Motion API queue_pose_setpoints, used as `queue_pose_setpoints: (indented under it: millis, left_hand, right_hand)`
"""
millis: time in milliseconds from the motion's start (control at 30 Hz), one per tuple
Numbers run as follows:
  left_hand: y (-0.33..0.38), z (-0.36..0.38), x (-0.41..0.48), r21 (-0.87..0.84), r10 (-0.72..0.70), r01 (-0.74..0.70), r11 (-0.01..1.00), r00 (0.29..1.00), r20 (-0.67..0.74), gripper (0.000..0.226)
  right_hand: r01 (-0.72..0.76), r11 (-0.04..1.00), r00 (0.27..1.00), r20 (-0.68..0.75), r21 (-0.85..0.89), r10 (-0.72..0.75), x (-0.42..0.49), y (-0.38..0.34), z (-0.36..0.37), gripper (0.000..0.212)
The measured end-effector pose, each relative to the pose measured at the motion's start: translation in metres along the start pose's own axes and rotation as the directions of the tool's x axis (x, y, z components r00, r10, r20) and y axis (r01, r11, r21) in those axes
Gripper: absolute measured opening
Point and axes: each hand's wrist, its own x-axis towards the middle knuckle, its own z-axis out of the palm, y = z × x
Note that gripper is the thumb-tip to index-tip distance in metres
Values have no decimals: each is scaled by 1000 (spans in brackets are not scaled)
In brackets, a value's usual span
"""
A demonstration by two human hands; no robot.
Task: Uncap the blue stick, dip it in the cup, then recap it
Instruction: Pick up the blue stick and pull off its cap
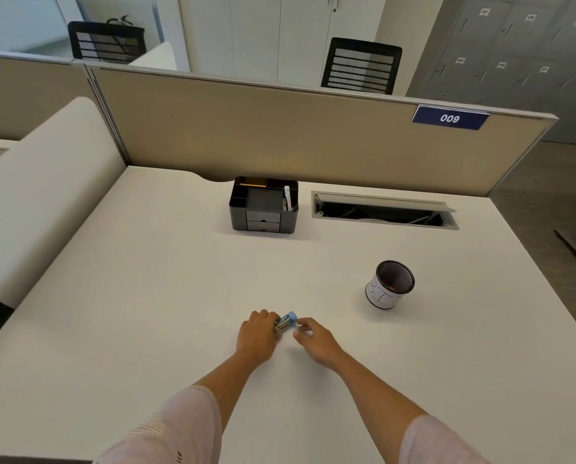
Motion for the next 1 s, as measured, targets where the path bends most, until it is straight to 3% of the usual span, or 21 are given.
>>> queue_pose_setpoints:
  millis: [100, 200, 300, 433, 567, 667, 800, 1000]
  left_hand:
    - [1, -2, -1, -116, -26, 25, 993, 1000, -13, 32]
    - [4, -5, -4, -320, 29, -50, 946, 997, -70, 29]
    - [15, -14, -12, -473, 120, -164, 866, 985, -122, 27]
    - [37, -26, -27, -697, 137, -207, 687, 978, -156, 26]
    - [67, -46, -32, -889, -74, -110, 445, 985, -158, 39]
    - [81, -64, -27, -935, -274, -63, 350, 947, -166, 51]
    - [83, -77, -19, -908, -313, -7, 418, 938, -151, 60]
    - [73, -91, -16, -867, -82, 106, 487, 994, 75, 51]
  right_hand:
    - [-5, 999, 996, -88, 39, 8, 0, -2, -4, 37]
    - [40, 999, 982, -183, 23, -35, -3, -10, -9, 34]
    - [159, 973, 945, -259, -166, -199, -9, -26, -17, 34]
    - [268, 838, 818, -347, -476, -459, -13, -49, -30, 39]
    - [310, 757, 747, -346, -576, -569, -15, -70, -47, 47]
    - [314, 662, 685, -321, -680, -655, -19, -81, -55, 50]
    - [332, 637, 640, -330, -696, -694, -25, -93, -56, 50]
    - [401, 620, 612, -307, -674, -729, -28, -97, -58, 46]
